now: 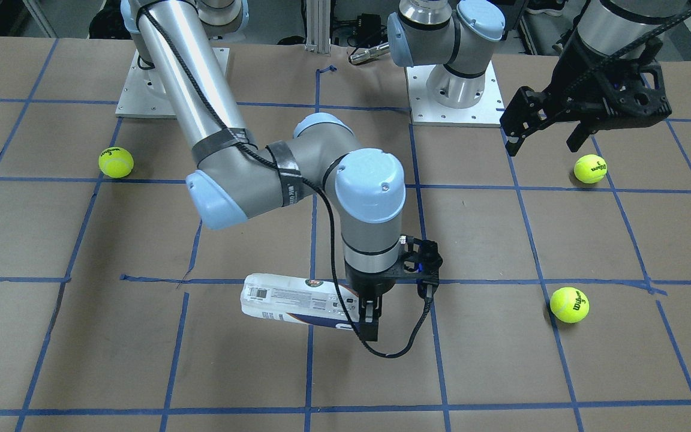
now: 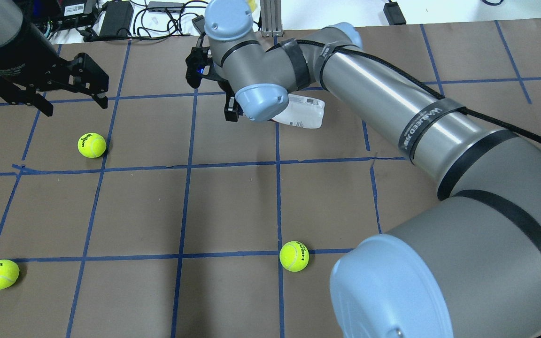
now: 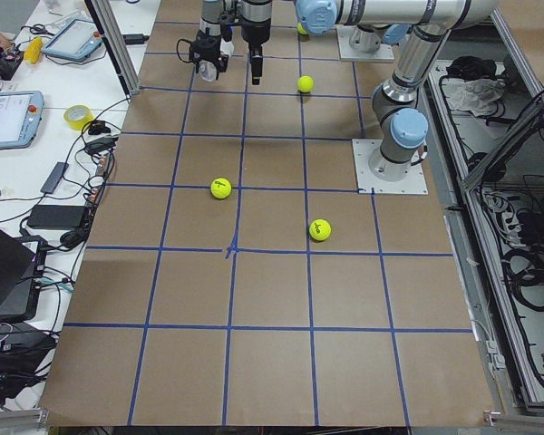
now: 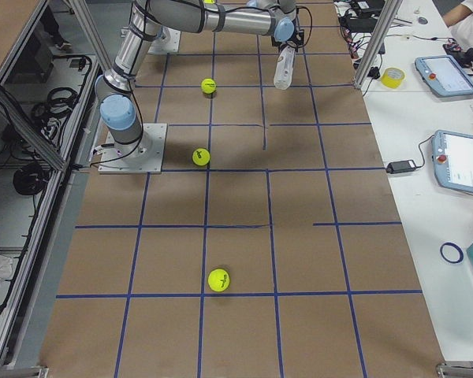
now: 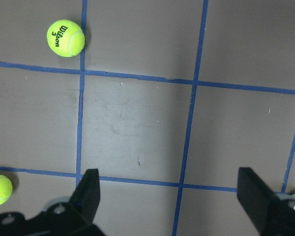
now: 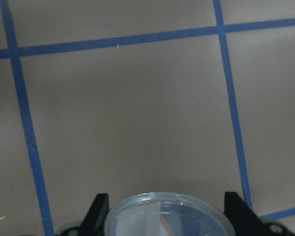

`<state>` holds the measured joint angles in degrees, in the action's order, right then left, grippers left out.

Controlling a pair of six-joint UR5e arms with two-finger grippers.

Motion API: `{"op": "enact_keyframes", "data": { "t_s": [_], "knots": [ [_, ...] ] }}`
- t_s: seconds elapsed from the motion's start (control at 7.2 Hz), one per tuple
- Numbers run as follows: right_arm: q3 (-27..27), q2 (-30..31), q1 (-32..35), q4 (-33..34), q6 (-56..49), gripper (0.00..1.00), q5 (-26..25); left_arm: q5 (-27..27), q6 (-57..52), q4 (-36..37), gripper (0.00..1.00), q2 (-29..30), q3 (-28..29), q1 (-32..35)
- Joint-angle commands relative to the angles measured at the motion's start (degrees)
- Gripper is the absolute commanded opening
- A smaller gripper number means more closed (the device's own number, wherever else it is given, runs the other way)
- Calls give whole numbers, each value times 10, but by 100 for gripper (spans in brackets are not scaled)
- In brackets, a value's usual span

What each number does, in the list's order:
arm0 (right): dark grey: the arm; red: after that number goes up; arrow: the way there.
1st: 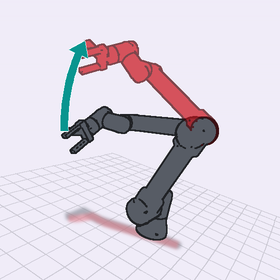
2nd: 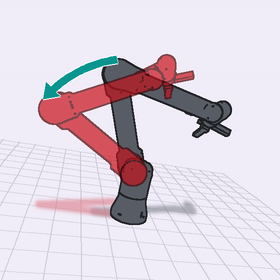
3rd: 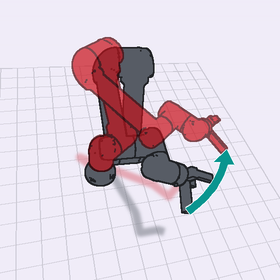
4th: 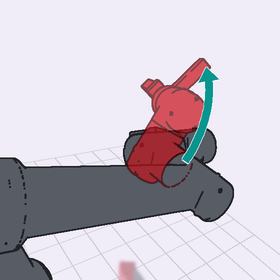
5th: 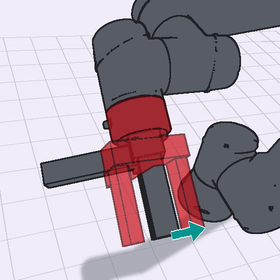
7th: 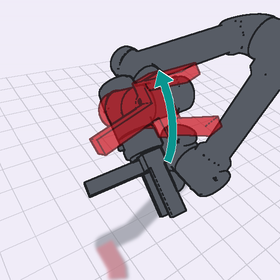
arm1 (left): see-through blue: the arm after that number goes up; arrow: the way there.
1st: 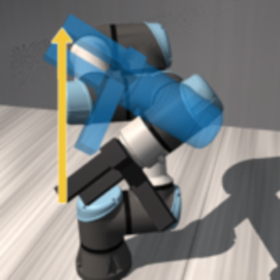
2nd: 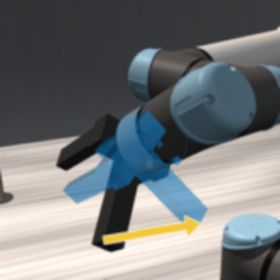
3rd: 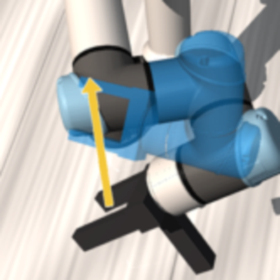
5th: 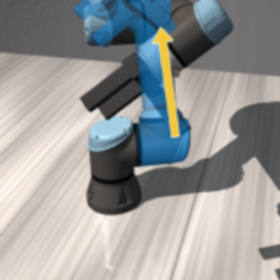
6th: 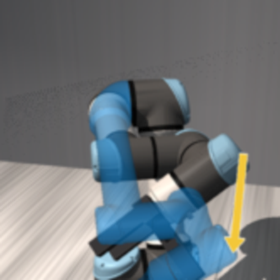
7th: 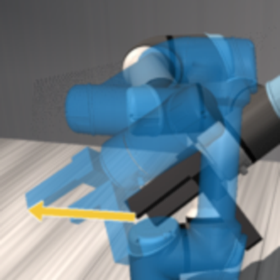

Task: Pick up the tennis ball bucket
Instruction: 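Lift the tube with the right gripper and carry it toward the table center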

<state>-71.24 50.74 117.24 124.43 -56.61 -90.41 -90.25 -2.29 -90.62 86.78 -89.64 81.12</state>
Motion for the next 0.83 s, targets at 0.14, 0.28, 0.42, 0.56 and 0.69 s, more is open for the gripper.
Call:
{"op": "enact_keyframes", "data": {
  "t_s": [0.14, 0.28, 0.42, 0.56, 0.69],
  "knots": [
    [-38, 1, 29, 62, -41, 30, -5, 0, 0, 0, 100, 0, -1, 0],
    [-38, -3, 32, 63, -42, 30, 2, 0, 0, 0, 100, 0, -1, -1],
    [-39, -3, 39, 63, -42, 30, -3, 0, 0, 1, 100, 0, -2, -1],
    [-50, -4, 43, 63, -43, 31, -5, 0, 0, 1, 100, 0, -2, 0],
    [-64, -2, 45, 72, -42, 33, -5, 0, 0, 1, 100, 0, -2, -1]
  ]
}}
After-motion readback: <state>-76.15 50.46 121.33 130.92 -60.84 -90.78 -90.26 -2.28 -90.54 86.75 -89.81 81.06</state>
